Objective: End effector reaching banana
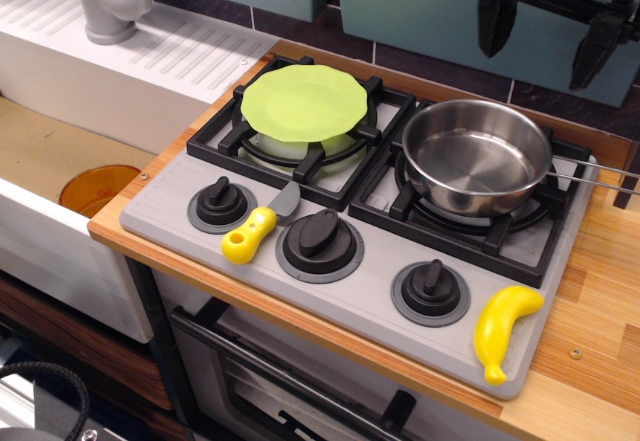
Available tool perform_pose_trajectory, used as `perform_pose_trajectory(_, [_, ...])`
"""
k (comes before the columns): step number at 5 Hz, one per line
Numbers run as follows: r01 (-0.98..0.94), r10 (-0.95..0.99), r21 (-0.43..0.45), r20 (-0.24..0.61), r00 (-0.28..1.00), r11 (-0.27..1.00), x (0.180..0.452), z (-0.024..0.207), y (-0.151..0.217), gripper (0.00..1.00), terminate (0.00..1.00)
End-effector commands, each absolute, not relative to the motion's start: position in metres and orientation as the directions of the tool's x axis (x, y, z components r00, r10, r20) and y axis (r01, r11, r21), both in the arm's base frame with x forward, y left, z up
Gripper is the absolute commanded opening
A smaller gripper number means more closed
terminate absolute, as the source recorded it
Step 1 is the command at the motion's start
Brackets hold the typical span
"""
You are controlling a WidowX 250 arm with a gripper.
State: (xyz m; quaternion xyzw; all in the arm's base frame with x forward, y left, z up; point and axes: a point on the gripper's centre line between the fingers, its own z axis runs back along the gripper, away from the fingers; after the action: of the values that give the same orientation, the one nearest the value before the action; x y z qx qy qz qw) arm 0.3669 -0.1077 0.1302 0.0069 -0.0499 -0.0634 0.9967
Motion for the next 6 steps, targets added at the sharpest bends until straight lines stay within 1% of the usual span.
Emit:
perform_pose_trajectory(1, [0.126,-0.127,0.02,0.099,0.987,0.992,0.367,0.13,-0.108,1.0,0.0])
perform_pose_trajectory(2, [0.091,-0.092,0.015,0.088,0.992,0.996,0.352,0.137,-0.126,1.0,0.0])
perform_pose_trajectory(3, [0.083,-0.085,0.027,0.096,0.992,0.996,0.341,0.138,-0.135,1.0,0.0])
perform_pose_trajectory(5, [0.095,-0.098,0.033,0.133,0.986,0.995,0.321,0.124,-0.142,1.0,0.0])
perform_pose_trajectory(6, [0.104,-0.108,0.035,0.156,0.982,0.994,0.309,0.113,-0.143,1.0,0.0])
